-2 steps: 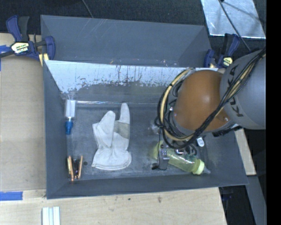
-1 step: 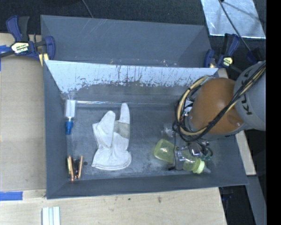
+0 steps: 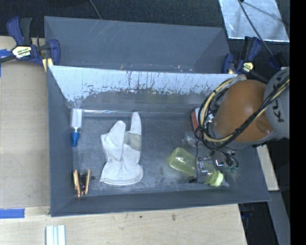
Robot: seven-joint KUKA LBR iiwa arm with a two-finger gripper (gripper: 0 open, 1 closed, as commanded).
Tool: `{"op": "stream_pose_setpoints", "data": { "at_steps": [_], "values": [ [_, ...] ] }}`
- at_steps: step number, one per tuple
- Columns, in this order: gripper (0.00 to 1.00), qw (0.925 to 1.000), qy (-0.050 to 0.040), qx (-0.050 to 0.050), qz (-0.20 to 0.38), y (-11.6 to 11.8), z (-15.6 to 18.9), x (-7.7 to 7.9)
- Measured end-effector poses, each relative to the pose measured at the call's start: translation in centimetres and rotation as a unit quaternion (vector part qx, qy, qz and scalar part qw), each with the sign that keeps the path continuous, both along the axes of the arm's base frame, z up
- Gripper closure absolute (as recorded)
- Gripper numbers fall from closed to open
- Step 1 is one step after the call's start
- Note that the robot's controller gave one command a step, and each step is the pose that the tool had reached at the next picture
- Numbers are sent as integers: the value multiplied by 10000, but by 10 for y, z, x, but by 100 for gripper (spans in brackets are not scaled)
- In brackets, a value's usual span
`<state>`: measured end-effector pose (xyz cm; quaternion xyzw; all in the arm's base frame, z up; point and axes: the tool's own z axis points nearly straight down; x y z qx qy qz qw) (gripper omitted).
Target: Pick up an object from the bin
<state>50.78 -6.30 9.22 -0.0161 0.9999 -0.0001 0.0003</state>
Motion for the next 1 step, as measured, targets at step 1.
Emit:
{"op": "stream_pose_setpoints", "data": {
  "at_steps": [1],
  "values": [
    [0, 9995, -21, 1, -317, -4, 18, 0]
  ]
}}
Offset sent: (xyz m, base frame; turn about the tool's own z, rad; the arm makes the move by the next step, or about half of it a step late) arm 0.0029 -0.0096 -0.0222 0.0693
